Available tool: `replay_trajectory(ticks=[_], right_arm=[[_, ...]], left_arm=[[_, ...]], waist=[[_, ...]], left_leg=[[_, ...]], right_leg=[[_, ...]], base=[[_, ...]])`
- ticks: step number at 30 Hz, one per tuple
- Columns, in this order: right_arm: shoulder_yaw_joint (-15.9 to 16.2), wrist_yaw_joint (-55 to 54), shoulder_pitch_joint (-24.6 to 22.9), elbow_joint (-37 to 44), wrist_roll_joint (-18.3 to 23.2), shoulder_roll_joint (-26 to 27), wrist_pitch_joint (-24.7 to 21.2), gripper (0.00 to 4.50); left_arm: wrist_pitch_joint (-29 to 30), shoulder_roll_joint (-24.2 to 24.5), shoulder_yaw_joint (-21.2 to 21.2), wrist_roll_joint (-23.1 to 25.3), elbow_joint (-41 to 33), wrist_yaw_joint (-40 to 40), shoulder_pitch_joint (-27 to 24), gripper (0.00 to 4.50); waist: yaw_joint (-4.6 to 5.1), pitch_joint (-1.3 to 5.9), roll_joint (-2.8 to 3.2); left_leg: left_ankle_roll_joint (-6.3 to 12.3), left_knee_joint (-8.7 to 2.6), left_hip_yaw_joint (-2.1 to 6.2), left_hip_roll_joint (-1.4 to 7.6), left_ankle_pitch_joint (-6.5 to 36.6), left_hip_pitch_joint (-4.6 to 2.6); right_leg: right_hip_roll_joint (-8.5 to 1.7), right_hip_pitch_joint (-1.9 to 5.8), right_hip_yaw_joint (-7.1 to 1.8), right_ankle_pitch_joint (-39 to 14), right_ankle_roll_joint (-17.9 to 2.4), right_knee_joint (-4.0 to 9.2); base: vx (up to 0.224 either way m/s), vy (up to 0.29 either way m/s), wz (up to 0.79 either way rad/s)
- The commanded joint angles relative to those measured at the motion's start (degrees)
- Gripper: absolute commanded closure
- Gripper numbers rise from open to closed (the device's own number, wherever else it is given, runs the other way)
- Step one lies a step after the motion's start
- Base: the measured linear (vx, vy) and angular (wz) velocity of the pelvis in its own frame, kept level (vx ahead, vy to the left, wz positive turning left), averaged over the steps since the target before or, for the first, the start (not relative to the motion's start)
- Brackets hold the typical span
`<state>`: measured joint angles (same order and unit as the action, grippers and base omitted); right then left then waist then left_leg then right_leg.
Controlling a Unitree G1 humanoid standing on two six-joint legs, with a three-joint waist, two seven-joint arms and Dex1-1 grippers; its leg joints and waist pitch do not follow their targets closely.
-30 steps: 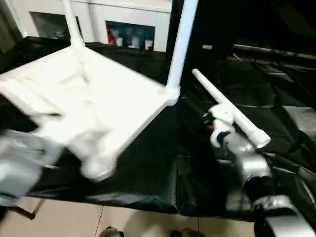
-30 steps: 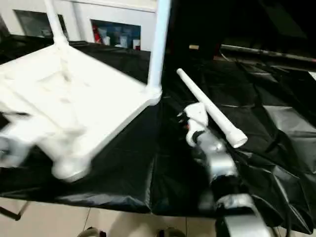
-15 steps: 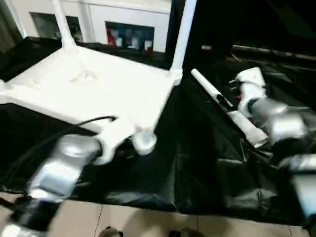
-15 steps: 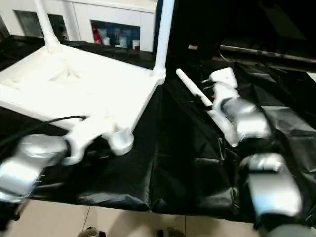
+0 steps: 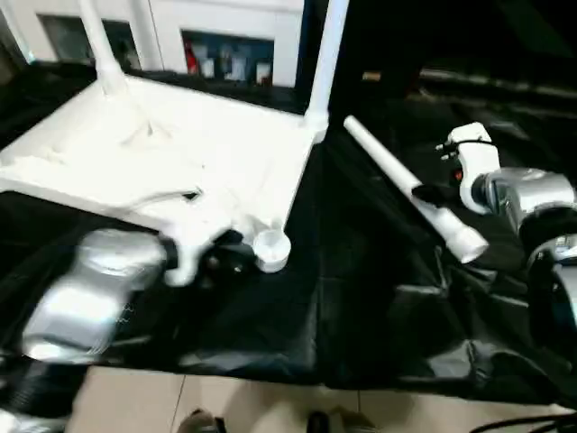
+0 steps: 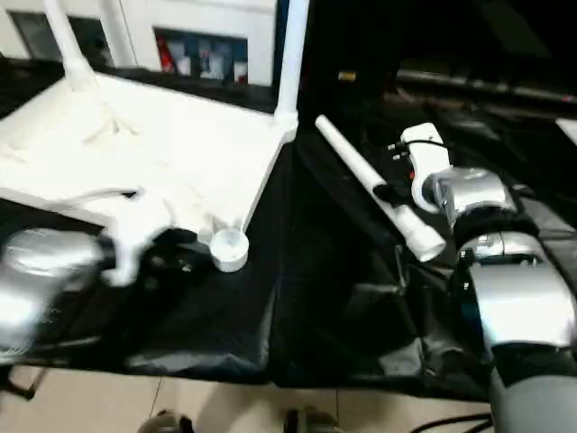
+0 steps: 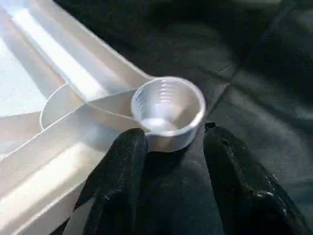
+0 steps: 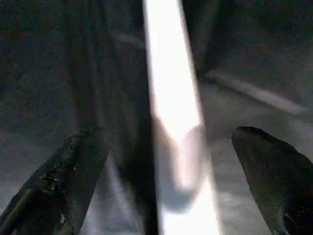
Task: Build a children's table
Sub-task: Rotate leg to tighten, then pick table leg
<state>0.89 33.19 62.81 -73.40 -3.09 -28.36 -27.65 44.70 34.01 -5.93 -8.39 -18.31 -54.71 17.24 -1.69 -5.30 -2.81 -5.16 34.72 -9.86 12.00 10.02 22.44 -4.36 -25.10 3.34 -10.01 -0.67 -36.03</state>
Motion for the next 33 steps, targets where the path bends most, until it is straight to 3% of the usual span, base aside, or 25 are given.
replay_trajectory(ticks=[1,2,3,6,13,18,26,33], right_arm=[[-0.14,1.82,0.86,-1.96,-0.71,-1.06,-1.86,0.06],[-0.03,1.90,0.86,-2.19,-0.90,-1.11,-1.90,0.06],[0.88,2.08,0.62,-2.99,-2.06,-1.38,-2.15,0.06],[2.23,1.88,0.69,-3.96,-3.79,-1.51,-2.27,0.06],[2.90,0.64,1.69,-4.63,-5.26,-1.96,-2.43,0.06],[2.78,0.46,2.13,-5.04,-6.10,-2.41,-3.41,0.35],[2.82,1.18,2.45,-5.28,-6.75,-2.63,-3.84,1.02],[2.41,2.01,1.95,-5.42,-7.28,-2.82,-4.62,1.64]], left_arm=[[3.16,1.69,2.00,-3.73,-4.03,-1.86,-1.36,2.28],[3.47,1.87,2.19,-4.07,-4.39,-2.00,-1.44,2.28],[4.80,2.46,3.24,-5.44,-6.01,-2.45,-1.87,2.28],[6.94,3.52,4.89,-7.20,-8.56,-2.71,-2.56,2.28],[10.05,4.45,6.84,-10.03,-11.88,-2.28,-3.52,2.28],[11.55,5.73,7.98,-11.82,-13.22,-1.85,-3.82,2.28],[12.32,5.95,9.16,-13.48,-13.80,-1.15,-3.58,2.28],[10.48,5.79,9.18,-13.81,-12.57,0.84,-1.89,2.28]], waist=[[-0.07,2.98,0.38],[-0.09,2.98,0.37],[-0.17,2.46,0.41],[-0.43,1.84,0.30],[-0.42,1.07,0.13],[-0.40,0.68,-0.11],[-0.35,0.59,-0.34],[-0.45,1.36,-0.64]], left_leg=[[2.14,-3.79,-0.48,0.41,10.54,-0.44],[2.33,-3.76,-0.54,0.42,10.14,-0.41],[2.44,-3.90,-0.60,0.44,10.34,-0.39],[2.54,-3.92,-0.61,0.54,9.04,-0.50],[2.15,-4.00,-0.61,0.61,8.76,-0.49],[2.68,-3.99,-0.71,0.54,7.39,-0.42],[2.17,-4.03,-0.76,0.59,7.73,-0.53],[2.75,-3.68,-0.88,0.61,4.95,-0.56]], right_leg=[[-2.01,3.37,-2.15,-7.93,-15.30,3.51],[-2.01,3.42,-2.16,-7.48,-15.60,3.46],[-1.96,3.26,-2.15,-8.24,-15.75,3.68],[-2.10,3.27,-2.22,-8.31,-16.32,3.61],[-2.42,3.37,-2.38,-9.58,-16.24,3.56],[-2.36,3.35,-2.46,-8.84,-16.33,3.47],[-2.38,3.29,-2.53,-9.51,-15.91,3.48],[-2.38,3.70,-2.55,-5.53,-16.97,2.90]], base=[[0.000,0.000,0.00],[0.000,0.000,0.00],[0.000,0.000,0.00],[0.000,0.000,0.00],[0.000,0.000,0.00],[0.000,0.000,0.00],[0.000,0.000,0.00],[0.000,0.000,0.00]])
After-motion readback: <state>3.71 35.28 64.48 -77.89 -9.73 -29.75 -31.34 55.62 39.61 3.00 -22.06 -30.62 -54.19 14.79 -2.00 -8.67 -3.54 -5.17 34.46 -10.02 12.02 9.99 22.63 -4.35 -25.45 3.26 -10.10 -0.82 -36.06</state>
